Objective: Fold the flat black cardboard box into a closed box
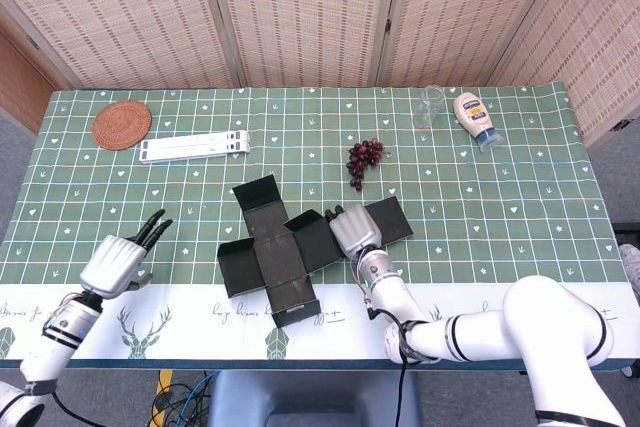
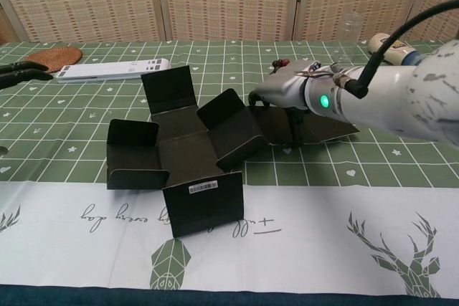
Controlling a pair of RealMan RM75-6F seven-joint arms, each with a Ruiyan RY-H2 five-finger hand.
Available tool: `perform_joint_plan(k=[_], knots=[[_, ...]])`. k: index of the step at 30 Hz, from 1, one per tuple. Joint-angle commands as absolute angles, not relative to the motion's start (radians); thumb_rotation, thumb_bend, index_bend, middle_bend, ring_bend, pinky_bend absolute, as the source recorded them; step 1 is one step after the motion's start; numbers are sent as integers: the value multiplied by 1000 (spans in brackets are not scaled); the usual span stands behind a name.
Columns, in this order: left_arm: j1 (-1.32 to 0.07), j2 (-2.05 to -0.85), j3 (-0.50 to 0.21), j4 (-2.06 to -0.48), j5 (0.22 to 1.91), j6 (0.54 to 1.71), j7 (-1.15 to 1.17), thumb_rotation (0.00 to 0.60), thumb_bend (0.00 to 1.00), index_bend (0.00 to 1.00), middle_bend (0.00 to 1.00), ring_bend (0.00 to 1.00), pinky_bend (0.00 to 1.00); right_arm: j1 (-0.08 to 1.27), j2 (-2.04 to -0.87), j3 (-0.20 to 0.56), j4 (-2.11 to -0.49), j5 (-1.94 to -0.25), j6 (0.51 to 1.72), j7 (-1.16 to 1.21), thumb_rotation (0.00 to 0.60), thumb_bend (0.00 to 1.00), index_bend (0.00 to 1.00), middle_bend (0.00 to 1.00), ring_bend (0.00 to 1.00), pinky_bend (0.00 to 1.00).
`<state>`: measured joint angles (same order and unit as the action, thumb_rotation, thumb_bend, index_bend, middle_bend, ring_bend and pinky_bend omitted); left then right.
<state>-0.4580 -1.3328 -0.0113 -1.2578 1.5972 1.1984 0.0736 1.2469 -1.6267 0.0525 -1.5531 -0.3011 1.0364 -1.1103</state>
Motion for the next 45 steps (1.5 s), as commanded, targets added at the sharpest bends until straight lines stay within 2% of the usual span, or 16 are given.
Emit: perform_joint_plan(k=[1,15,23,29,37,45], knots=[[-472,-1385,-12,-1207,1602,1192,85,600,121,0,0,627,908,1241,-1625,49,-1554,-310,1036,-1105,600,402,310,336,773,963],[-498,-1573,-32,-1054,1608,1234,52,600,115,0,0,625,906,1221,-1633,46,-1553,-357,1042,-1088,600,414,315,346,779,968],[-516,-1655,-47,-1029,1591,1233,16,600,114,0,0,621,906,1210,-1646,53,-1541,-387,1044,-1071,600,422,317,354,780,968],[-517,-1690,-52,-1074,1578,1241,-64,600,113,0,0,621,906,1204,-1651,62,-1526,-401,1032,-1057,600,426,318,355,781,968],[-508,-1673,-66,-1203,1535,1225,-224,600,109,0,0,620,906,1212,-1661,75,-1497,-455,991,-1036,600,445,325,357,785,968],[-514,-1664,-76,-1219,1535,1232,-314,600,108,0,0,605,906,1229,-1620,73,-1502,-535,916,-1008,600,450,338,363,792,978]])
